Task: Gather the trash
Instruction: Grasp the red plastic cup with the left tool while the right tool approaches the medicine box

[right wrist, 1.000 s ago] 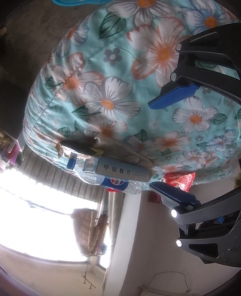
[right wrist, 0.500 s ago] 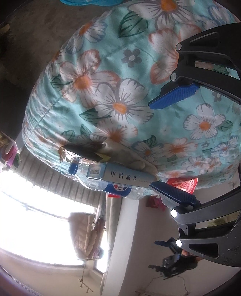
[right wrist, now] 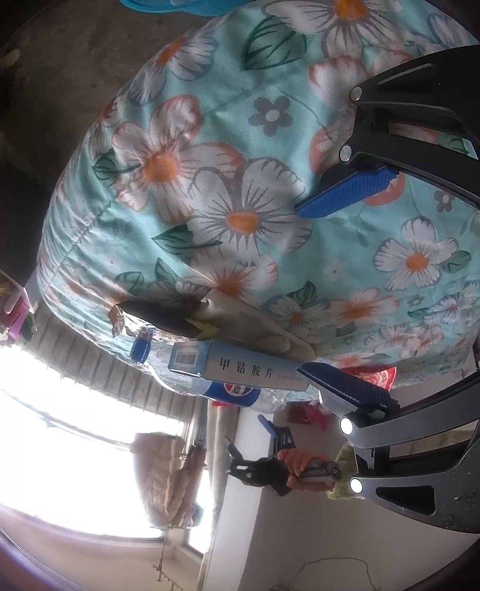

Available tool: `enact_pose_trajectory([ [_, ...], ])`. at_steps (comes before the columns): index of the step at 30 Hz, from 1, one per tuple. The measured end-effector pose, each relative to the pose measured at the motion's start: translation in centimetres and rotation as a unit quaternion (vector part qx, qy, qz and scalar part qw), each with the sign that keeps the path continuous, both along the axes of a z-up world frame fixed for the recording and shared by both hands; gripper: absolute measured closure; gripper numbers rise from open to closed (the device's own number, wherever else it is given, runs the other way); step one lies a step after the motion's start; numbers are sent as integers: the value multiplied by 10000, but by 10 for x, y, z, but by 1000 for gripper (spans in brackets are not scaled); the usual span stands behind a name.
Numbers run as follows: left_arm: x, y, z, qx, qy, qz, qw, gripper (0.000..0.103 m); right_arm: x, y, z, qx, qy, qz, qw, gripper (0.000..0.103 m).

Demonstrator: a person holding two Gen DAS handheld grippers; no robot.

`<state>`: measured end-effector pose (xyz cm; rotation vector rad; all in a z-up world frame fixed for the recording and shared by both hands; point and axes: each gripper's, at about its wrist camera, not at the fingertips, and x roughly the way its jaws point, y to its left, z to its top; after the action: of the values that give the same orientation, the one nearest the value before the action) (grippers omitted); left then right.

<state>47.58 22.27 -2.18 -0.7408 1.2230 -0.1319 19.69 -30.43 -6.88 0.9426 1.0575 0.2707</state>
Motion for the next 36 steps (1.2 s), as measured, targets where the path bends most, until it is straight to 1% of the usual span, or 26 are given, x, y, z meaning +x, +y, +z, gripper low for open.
enact_pose_trajectory([
  [1, 5, 0, -13, -43, 145, 12, 9999, 17, 1, 3, 1, -53, 15, 14, 10000, 27],
  [2, 8, 1, -27, -59, 321, 83, 9994, 17, 3, 6, 2, -99, 25, 36, 9999, 27],
  [4, 12, 1, -44, -46, 493, 208, 9986, 19, 7, 11, 3, -167, 41, 70, 9998, 27],
  [6, 16, -1, -55, 128, 535, 162, 9984, 20, 11, 15, 4, -238, 45, 109, 9996, 27],
  [8, 19, -3, -56, 284, 509, 108, 9982, 20, 14, 18, 4, -281, 70, 118, 9995, 26],
  [11, 19, -12, -48, 631, 261, -162, 9975, 20, 18, 22, 5, -302, 91, 120, 9994, 27],
  [13, 13, -19, -42, 918, 96, -335, 9952, 27, 21, 24, 5, -336, 94, 134, 9993, 26],
  [14, 11, -23, -41, 956, 27, -405, 9946, 29, 22, 25, 6, -352, 99, 137, 9992, 27],
  [15, 9, -25, -40, 946, -56, -513, 9942, 33, 23, 26, 6, -362, 105, 138, 9992, 27],
  [16, 6, -26, -39, 990, -103, -550, 9935, 38, 24, 28, 7, -370, 113, 135, 9992, 27],
  [17, 5, -26, -38, 1059, -133, -544, 9928, 41, 24, 28, 7, -381, 123, 137, 9991, 26],
  [18, 2, -26, -38, 1115, -173, -536, 9922, 47, 25, 29, 7, -393, 129, 138, 9991, 27],
  [19, -1, -26, -37, 1127, -249, -545, 9918, 53, 27, 31, 6, -403, 132, 137, 9990, 27],
  [21, -6, -29, -35, 1066, -409, -672, 9912, 59, 28, 32, 7, -415, 127, 139, 9990, 27],
  [23, -8, -35, -36, 1136, -476, -749, 9896, 61, 27, 32, 6, -409, 133, 126, 9990, 28],
  [26, -11, -37, -39, 1205, -532, -762, 9883, 72, 26, 30, 4, -403, 138, 110, 9990, 28],
  [27, -11, -36, -39, 1131, -555, -743, 9892, 80, 25, 29, 4, -407, 138, 108, 9990, 28],
  [28, -11, -36, -39, 1078, -587, -717, 9898, 87, 24, 28, 4, -413, 138, 111, 9990, 28],
  [29, -10, -36, -37, 1072, -627, -694, 9898, 89, 23, 28, 5, -420, 143, 113, 9990, 28],
  [30, -11, -35, -35, 1067, -706, -674, 9895, 94, 22, 28, 5, -417, 147, 109, 9990, 28],
  [32, -13, -36, -28, 1032, -860, -669, 9887, 96, 21, 26, 6, -380, 130, 86, 9992, 28],
  [34, -16, -38, -19, 1085, -1064, -701, 9859, 98, 19, 24, 7, -319, 117, 38, 9994, 28],
  [36, -22, -44, -4, 1233, -1358, -760, 9801, 99, 18, 20, 7, -170, 104, -35, 9998, 28],
])
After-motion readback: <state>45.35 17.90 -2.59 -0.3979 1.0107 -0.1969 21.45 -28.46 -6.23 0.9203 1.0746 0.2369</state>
